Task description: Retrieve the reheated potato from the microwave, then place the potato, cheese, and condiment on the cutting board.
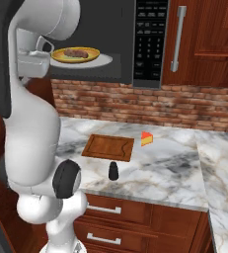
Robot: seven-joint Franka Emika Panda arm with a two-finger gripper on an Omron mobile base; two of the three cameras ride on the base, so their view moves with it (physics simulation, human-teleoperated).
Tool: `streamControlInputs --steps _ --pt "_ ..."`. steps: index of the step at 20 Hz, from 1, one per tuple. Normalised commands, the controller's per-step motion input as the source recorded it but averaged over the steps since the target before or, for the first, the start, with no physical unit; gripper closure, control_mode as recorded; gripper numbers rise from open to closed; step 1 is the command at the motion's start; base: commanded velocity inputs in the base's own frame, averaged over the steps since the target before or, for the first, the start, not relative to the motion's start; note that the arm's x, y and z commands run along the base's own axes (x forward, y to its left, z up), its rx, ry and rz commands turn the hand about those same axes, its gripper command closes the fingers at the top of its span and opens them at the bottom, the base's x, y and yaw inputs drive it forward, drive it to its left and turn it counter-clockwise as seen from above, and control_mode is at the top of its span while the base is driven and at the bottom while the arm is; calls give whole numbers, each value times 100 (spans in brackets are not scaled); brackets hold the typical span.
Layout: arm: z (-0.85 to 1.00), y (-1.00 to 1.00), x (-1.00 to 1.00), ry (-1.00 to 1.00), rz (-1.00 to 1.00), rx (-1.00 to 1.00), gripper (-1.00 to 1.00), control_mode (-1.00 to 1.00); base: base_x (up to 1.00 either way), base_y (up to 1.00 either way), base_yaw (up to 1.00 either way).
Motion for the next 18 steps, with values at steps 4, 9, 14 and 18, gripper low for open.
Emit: streamControlInputs --steps 4,9,14,18 --pt "-10 -2 26 -52 12 -11 -100 -100 0 0 0" --pt "-7 -2 38 -31 0 -2 -100 -100 0 0 0" --pt "1 -5 46 -6 -6 2 -100 -100 0 0 0" --pt "-13 -3 21 0 -13 7 -100 -100 0 0 0"
